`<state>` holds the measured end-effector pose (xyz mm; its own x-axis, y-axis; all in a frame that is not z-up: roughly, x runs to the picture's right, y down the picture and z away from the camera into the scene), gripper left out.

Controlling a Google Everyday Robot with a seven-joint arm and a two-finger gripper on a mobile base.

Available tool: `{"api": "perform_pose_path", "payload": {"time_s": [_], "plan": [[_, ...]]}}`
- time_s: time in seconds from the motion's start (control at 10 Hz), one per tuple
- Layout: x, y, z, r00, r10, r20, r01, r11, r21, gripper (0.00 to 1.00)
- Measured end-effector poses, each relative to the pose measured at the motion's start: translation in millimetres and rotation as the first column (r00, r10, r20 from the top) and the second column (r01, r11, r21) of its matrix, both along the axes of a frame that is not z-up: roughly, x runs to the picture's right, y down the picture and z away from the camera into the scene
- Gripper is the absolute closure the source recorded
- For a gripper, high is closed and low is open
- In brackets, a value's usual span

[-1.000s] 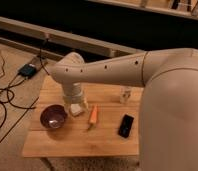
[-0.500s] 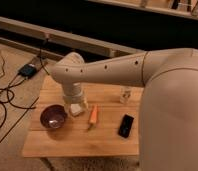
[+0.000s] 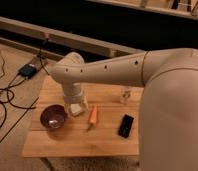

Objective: Place the eraser in the ceramic cup

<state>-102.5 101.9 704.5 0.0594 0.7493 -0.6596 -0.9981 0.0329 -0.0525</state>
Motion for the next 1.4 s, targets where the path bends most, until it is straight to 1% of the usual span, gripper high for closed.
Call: {"api": "perform_pose_path", "payload": {"time_s": [0.1, 0.3, 0.5, 0.7, 0.8, 1.0, 1.2, 1.4], "plan": [[3.8, -5.1, 2.7, 1.000, 0.003, -0.006, -0.003, 1.0000, 0.002, 0.35], [24.1, -24.6, 15.0, 0.999, 0.022, -0.037, -0.021, 0.9996, 0.020, 0.35], [56.1, -43.9, 32.0, 0.995, 0.063, -0.078, -0.060, 0.9973, 0.043, 0.35], [83.7, -53.2, 48.3, 0.988, 0.107, -0.107, -0.100, 0.9926, 0.068, 0.35], [93.7, -54.0, 54.3, 0.985, 0.127, -0.116, -0.119, 0.9900, 0.075, 0.35], [121.7, -47.8, 67.5, 0.973, 0.180, -0.144, -0.169, 0.9823, 0.080, 0.35], [153.0, -31.4, 79.3, 0.957, 0.230, -0.179, -0.220, 0.9728, 0.074, 0.35], [177.9, -12.8, 88.3, 0.943, 0.259, -0.209, -0.252, 0.9659, 0.059, 0.35]]}}
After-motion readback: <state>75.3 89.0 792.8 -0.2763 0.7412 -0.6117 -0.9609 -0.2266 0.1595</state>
